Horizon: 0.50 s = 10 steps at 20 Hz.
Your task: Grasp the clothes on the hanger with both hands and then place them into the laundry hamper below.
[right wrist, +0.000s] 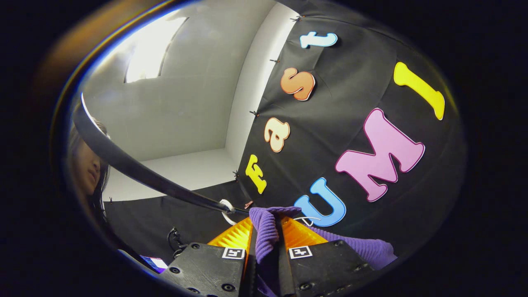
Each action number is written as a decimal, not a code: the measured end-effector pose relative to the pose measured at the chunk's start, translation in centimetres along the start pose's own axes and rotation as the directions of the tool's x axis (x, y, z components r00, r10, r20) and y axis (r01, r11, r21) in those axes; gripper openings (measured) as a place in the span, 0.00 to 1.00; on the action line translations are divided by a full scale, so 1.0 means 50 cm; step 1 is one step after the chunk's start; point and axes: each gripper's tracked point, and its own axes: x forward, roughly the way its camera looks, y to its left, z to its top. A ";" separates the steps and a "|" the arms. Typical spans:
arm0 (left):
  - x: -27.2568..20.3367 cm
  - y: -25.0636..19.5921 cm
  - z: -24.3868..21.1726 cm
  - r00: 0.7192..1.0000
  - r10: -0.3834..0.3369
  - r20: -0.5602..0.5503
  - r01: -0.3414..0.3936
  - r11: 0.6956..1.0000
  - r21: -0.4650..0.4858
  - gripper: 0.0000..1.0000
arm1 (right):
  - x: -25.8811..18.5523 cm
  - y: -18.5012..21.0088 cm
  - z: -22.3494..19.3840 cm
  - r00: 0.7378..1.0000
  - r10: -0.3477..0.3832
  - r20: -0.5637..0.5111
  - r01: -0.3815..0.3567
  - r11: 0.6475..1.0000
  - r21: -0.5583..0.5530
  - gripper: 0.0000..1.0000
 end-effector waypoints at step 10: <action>-0.101 -0.222 -0.197 0.955 -0.184 -0.234 0.159 0.980 -0.123 0.11 | -0.093 -0.134 0.088 0.972 -0.221 0.084 0.226 0.972 -0.061 0.23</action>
